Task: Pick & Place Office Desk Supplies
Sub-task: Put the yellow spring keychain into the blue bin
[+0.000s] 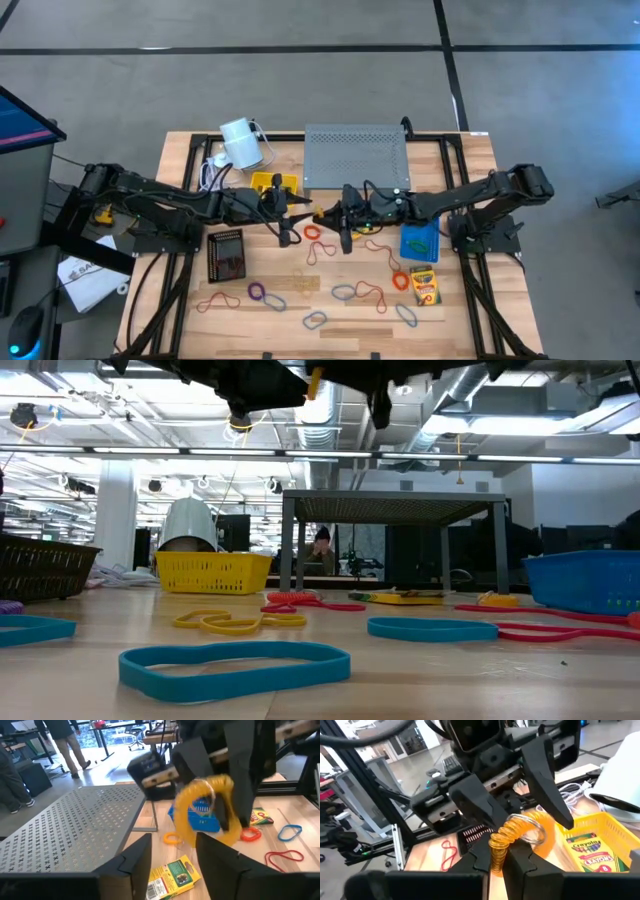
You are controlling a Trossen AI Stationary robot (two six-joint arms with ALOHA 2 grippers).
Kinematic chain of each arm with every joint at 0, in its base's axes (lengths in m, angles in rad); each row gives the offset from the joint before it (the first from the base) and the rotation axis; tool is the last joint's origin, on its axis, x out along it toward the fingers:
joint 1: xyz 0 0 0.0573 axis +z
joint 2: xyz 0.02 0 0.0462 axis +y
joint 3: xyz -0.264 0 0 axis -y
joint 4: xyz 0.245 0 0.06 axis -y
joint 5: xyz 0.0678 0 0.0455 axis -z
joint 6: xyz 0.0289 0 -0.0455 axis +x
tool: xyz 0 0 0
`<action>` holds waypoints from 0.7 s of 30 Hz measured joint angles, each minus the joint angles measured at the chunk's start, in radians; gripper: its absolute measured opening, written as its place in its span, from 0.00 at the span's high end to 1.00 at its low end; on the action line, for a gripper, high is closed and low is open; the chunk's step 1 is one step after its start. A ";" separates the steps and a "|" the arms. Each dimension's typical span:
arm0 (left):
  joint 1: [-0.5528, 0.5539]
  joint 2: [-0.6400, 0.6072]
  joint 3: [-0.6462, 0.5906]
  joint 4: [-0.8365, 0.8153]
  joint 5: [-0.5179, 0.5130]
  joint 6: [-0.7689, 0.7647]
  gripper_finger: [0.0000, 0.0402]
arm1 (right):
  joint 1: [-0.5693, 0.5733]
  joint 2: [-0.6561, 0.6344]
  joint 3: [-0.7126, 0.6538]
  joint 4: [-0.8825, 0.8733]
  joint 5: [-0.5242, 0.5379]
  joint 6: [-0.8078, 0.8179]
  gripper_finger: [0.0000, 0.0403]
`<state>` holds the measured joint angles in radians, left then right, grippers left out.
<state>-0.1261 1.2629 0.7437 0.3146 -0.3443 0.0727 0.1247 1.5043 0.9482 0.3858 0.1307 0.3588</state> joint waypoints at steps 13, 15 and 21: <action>0.000 -0.107 0.000 -0.171 -0.004 -0.006 0.54 | 0.141 -0.252 0.000 -0.667 0.291 0.188 0.95; 0.000 -0.144 0.000 -0.185 -0.003 -0.030 0.55 | 0.180 -0.300 0.000 -0.782 0.348 0.253 0.96; 0.000 -0.349 -0.129 -0.143 0.089 -0.133 0.59 | 0.345 -0.435 -0.005 -1.092 0.526 0.524 0.96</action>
<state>-0.1258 0.9140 0.6150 0.1716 -0.2554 -0.0602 0.4701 1.0694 0.9432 -0.7063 0.6565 0.8825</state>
